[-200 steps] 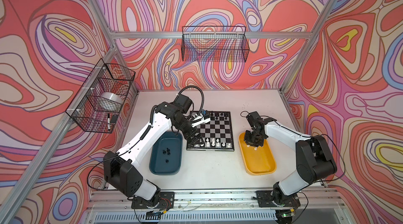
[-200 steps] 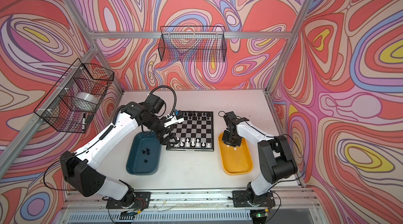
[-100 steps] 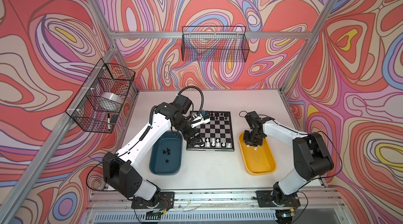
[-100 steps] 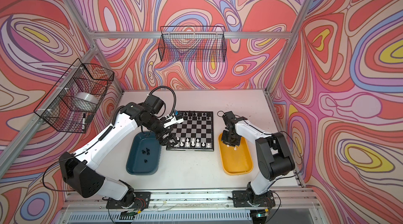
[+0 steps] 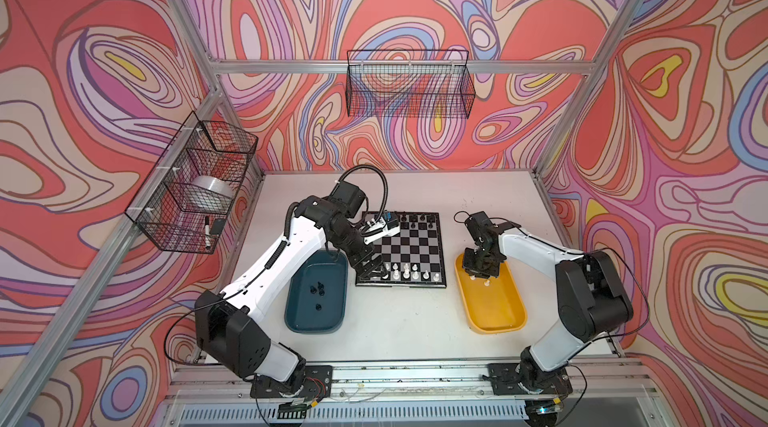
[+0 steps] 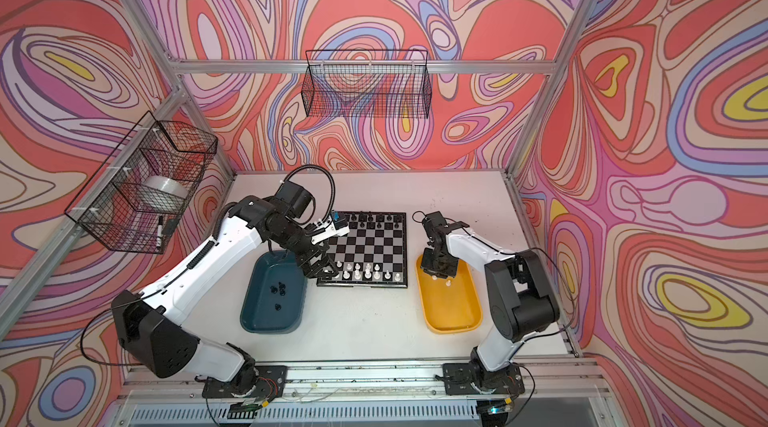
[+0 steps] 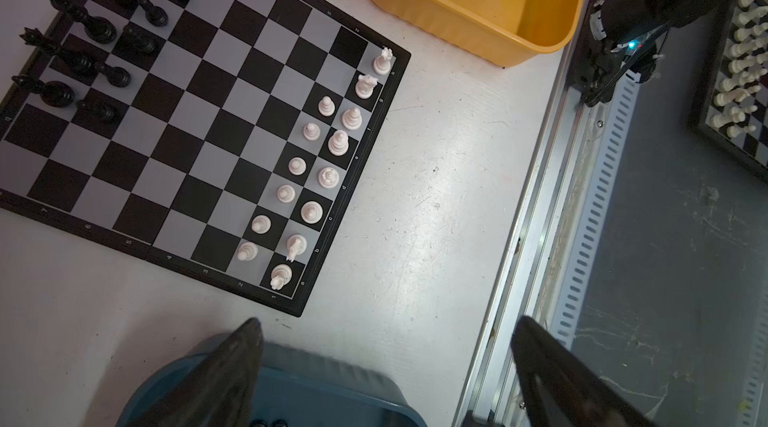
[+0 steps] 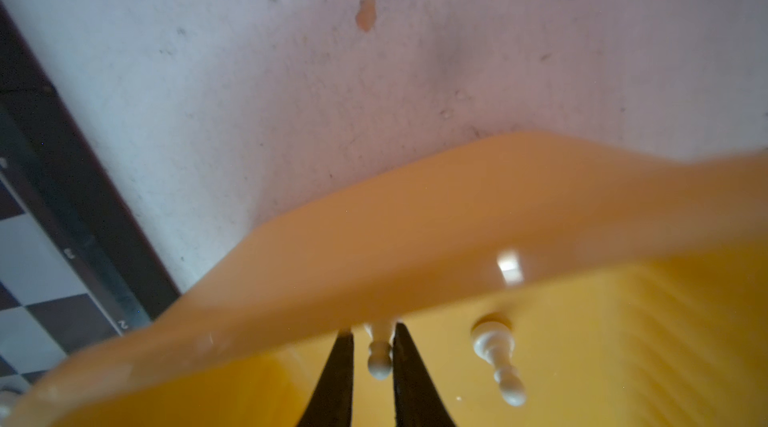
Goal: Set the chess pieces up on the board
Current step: 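Lower the right gripper into the yellow tray and grasp a white pawn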
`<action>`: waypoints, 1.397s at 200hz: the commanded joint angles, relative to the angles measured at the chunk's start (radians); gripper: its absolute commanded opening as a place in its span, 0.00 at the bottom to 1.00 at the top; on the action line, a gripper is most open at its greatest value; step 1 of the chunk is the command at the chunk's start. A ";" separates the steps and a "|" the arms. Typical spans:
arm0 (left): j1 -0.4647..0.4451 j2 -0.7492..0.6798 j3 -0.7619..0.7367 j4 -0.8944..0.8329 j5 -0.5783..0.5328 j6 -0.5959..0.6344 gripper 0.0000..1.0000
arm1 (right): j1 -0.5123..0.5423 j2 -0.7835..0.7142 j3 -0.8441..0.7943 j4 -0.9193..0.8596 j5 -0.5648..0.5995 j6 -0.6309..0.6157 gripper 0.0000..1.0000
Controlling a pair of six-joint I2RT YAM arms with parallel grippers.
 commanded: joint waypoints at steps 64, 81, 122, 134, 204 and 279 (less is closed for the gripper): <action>-0.002 -0.027 -0.010 -0.026 -0.006 0.025 0.94 | 0.020 0.031 0.033 -0.007 0.033 -0.009 0.17; -0.004 -0.026 -0.012 -0.027 -0.008 0.023 0.94 | 0.021 0.032 0.033 -0.006 0.037 -0.010 0.18; -0.002 -0.025 -0.012 -0.025 -0.009 0.023 0.94 | 0.022 0.041 0.036 -0.003 0.039 -0.011 0.17; -0.003 -0.025 -0.012 -0.027 -0.009 0.023 0.94 | 0.024 0.043 0.037 -0.003 0.038 -0.011 0.17; -0.002 -0.027 -0.013 -0.025 -0.010 0.023 0.94 | 0.031 0.043 0.040 -0.008 0.042 -0.009 0.14; -0.003 -0.031 -0.013 -0.025 -0.015 0.023 0.94 | 0.033 0.043 0.045 -0.011 0.052 -0.012 0.10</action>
